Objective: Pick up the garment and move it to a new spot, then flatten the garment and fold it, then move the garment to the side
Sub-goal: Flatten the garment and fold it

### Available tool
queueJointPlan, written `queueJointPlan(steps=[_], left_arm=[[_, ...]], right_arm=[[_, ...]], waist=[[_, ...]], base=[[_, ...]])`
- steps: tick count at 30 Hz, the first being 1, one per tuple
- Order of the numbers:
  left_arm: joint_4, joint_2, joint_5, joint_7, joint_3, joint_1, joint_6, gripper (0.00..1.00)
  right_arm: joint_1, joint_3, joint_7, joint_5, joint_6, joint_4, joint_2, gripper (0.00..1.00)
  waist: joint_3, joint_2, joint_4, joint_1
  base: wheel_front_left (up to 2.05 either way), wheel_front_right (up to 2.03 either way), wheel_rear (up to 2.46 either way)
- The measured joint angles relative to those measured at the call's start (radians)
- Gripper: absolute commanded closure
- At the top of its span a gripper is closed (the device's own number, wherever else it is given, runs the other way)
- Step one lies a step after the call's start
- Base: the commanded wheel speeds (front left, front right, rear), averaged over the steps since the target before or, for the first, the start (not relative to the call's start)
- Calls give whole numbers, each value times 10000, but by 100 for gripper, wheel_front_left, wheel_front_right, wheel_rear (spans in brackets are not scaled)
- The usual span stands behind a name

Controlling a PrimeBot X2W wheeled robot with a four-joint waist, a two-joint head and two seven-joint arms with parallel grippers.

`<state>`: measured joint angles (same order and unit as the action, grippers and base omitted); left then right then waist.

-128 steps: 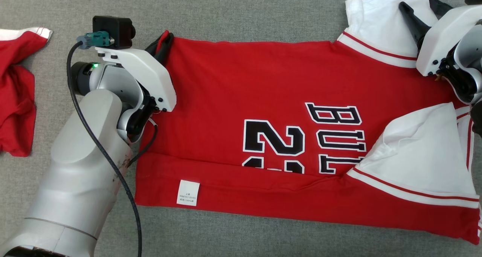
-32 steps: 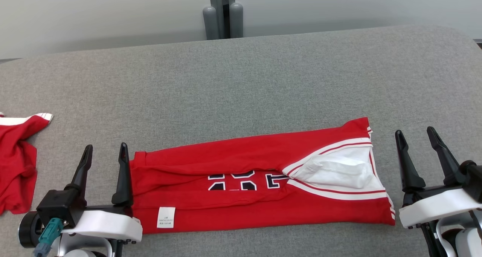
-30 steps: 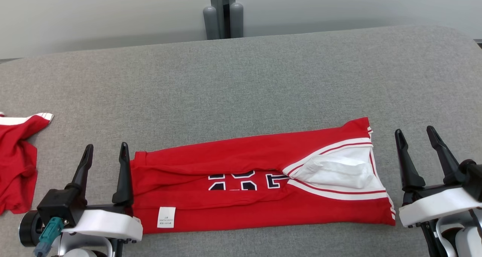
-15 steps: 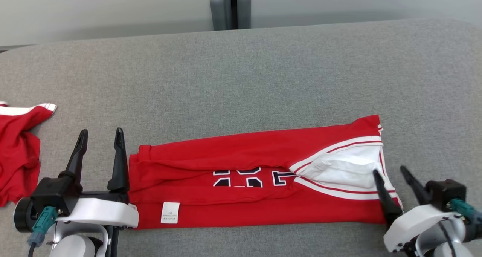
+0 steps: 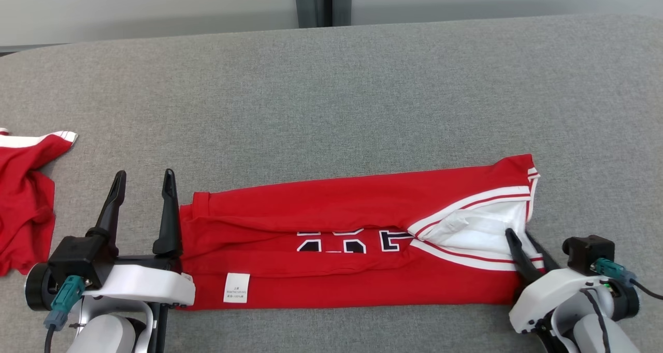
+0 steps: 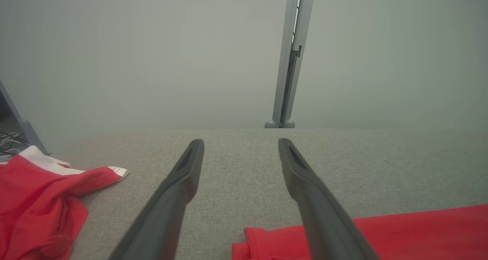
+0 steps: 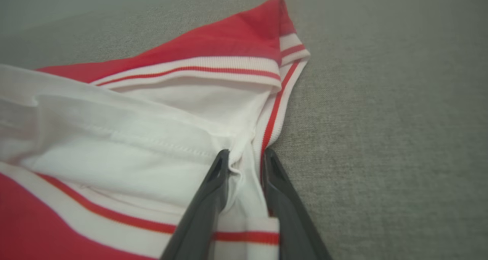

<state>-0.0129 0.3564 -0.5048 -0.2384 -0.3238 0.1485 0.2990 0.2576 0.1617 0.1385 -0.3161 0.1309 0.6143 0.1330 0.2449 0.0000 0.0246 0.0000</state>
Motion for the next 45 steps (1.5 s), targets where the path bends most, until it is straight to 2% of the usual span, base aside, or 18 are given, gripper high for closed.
queueJointPlan(steps=[7, 17, 22, 27, 32, 37, 42, 43, 45], left_arm=[[-21, 4, -2, -33, 27, 4, 4, 0], [0, 19, -6, -25, -27, 18, 13, 0], [33, 61, -35, 17, -36, 14, 29, 0], [132, 96, -35, 96, -88, -6, 102, 0], [247, 119, -31, 186, -167, -25, 127, 0], [293, 136, -25, 272, -280, -17, 130, 0], [303, 119, 13, 328, -420, 9, 100, 0], [280, 94, 13, 353, -485, 40, 92, 0], [232, 67, 15, 359, -552, 60, 71, 0]], right_arm=[[187, 2, 422, -527, 77, 270, 130, 100], [96, -1779, 821, -564, 27, 635, 1691, 100], [191, -1774, 803, -422, 0, 65, 1749, 100], [252, -913, 535, -320, -2, -1860, 1239, 100], [12, 194, -366, -146, -2, -4286, 533, 100], [-221, 1722, -1137, -272, -2, -5751, -86, 100], [-133, 3172, -1342, -813, -2, -5591, -606, 100], [127, 3670, -1248, -1035, -2, -5114, -717, 100], [388, 4027, -1108, -1229, -2, -4495, -784, 100]], waist=[[46, 0, -91, 0], [5, 0, -356, 0], [-82, 0, -519, 0], [-205, 0, -666, 0], [-277, 0, -747, 0], [-277, 0, -667, 0], [-243, 0, -504, 1], [-222, 0, -405, 0], [-200, 0, -294, 0]], base=[[0, 0, 0], [0, 0, 0], [0, 0, 0], [0, 0, 0], [0, 0, 0], [0, 0, 0], [0, 0, 0], [0, 0, 0], [0, 0, 0]])
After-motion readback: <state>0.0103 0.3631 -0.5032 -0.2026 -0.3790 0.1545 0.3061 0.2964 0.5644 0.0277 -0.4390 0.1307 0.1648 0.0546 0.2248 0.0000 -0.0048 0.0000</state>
